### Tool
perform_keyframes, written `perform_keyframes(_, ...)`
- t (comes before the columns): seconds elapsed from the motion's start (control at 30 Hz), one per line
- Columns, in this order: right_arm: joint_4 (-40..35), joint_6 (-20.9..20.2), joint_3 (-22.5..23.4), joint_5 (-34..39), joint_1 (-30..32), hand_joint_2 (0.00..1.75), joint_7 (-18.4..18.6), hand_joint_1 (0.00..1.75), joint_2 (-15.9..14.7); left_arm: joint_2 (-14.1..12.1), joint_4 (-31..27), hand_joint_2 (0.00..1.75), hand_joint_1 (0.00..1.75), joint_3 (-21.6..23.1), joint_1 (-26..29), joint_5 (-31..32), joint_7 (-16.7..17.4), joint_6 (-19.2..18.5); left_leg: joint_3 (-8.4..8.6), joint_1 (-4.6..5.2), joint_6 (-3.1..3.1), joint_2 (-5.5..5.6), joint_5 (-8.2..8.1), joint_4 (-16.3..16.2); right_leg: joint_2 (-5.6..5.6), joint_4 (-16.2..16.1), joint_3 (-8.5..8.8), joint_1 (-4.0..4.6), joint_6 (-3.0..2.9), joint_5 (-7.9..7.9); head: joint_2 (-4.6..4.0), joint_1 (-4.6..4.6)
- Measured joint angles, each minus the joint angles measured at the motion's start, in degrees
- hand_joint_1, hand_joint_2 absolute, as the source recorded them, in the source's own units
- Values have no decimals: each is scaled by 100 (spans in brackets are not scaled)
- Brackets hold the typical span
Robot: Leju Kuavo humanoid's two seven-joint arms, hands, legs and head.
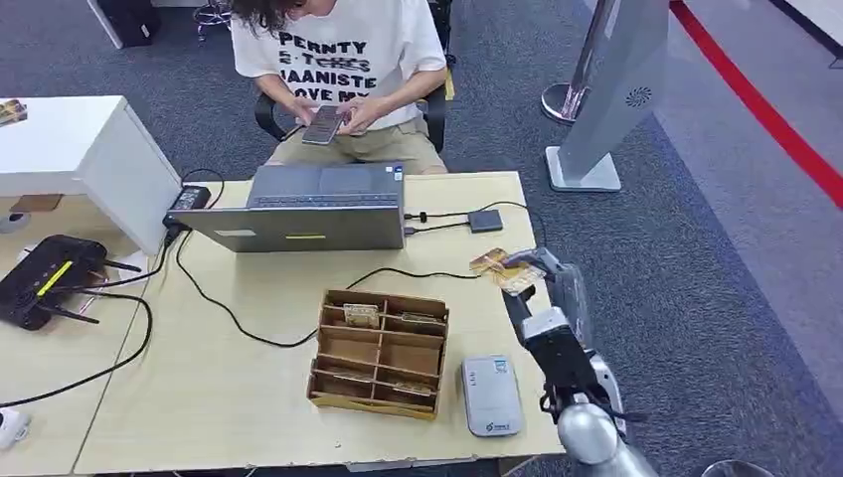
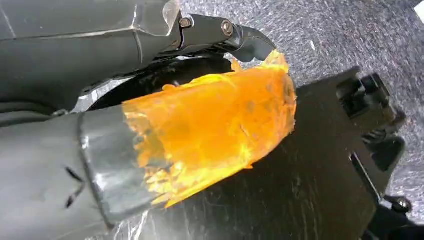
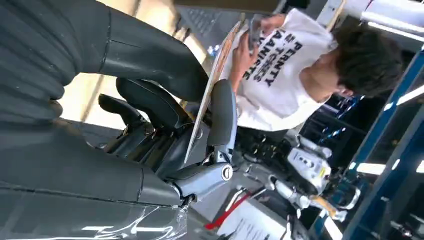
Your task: Pass the card to the sensor for recognition and then transmit it.
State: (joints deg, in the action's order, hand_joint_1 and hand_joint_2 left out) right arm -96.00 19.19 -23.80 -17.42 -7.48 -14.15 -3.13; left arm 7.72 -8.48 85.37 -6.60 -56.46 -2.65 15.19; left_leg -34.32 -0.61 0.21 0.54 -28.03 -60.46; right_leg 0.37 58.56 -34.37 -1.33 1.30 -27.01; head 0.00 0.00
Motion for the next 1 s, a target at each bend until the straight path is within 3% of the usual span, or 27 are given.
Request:
perform_keyframes(0.47,1441,-392,-44,122,-1863,175,619,175,440,2,-2,0,0,227,-235,551,208,-238,-3,-1,1,8,4,0,-7,2,-1,1,-2,1,0,9)
perform_keyframes(1.0,2575,-595,-162,-127,-2743,175,938,175,890,2,-2,0,0,236,-318,835,273,-359,-4,-1,1,9,3,0,-8,2,-2,1,-2,0,0,6)
